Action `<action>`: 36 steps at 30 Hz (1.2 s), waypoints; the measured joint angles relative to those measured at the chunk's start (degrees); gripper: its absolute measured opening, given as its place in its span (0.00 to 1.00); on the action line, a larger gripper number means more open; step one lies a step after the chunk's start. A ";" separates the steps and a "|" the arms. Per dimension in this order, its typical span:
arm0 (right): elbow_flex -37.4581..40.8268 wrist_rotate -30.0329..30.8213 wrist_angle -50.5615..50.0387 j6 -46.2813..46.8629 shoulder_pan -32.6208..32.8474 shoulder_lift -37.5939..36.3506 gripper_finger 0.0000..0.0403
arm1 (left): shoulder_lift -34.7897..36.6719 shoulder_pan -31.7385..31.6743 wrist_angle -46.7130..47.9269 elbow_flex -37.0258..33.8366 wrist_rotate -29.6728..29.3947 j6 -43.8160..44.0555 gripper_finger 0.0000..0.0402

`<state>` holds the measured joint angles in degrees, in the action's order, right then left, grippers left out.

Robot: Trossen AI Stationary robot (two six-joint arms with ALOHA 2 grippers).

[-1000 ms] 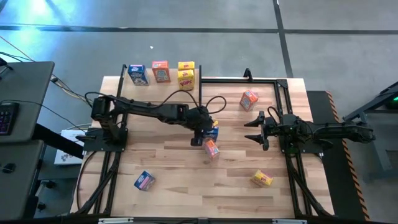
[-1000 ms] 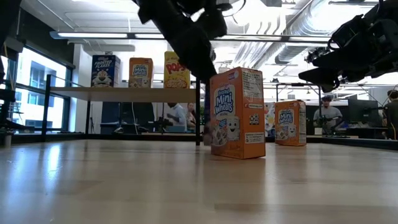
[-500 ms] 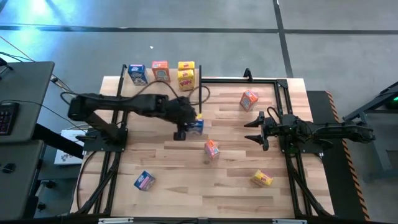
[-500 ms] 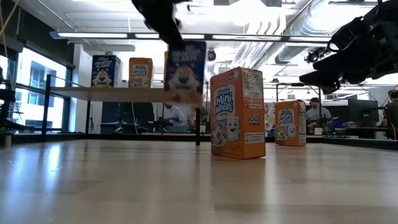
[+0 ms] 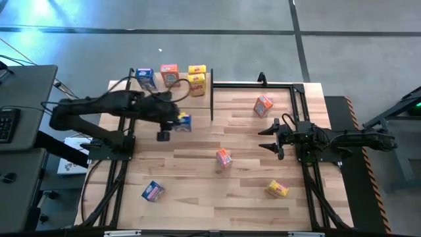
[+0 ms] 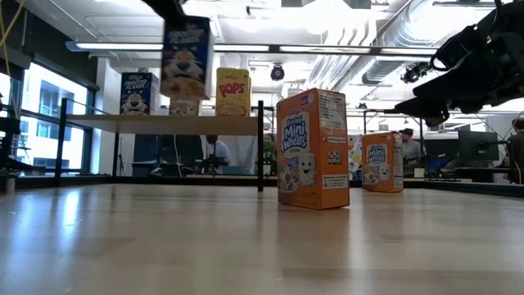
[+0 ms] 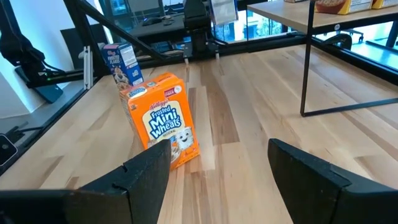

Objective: Stack cereal on shelf
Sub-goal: Put the right blue cereal box on the shelf aligned with the other blue cereal box

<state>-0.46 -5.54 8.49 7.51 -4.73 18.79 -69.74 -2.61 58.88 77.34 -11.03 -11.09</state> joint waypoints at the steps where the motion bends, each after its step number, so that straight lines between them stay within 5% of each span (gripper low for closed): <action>1: 0.00 0.00 -0.19 -0.01 0.00 -0.02 0.65 | 1.05 0.00 0.92 0.00 -0.43 0.00 0.40; 17: 0.02 0.00 -1.21 -0.01 0.00 -0.02 0.65 | 16.52 -2.35 12.36 0.00 -11.70 -2.09 0.40; 36: 0.02 0.00 -2.01 0.00 0.01 -0.02 0.65 | 21.68 -19.68 15.40 0.00 -8.25 -22.95 0.40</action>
<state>-0.45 -5.54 6.48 7.51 -4.72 18.76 -48.06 -22.30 74.28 77.34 -19.28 -34.05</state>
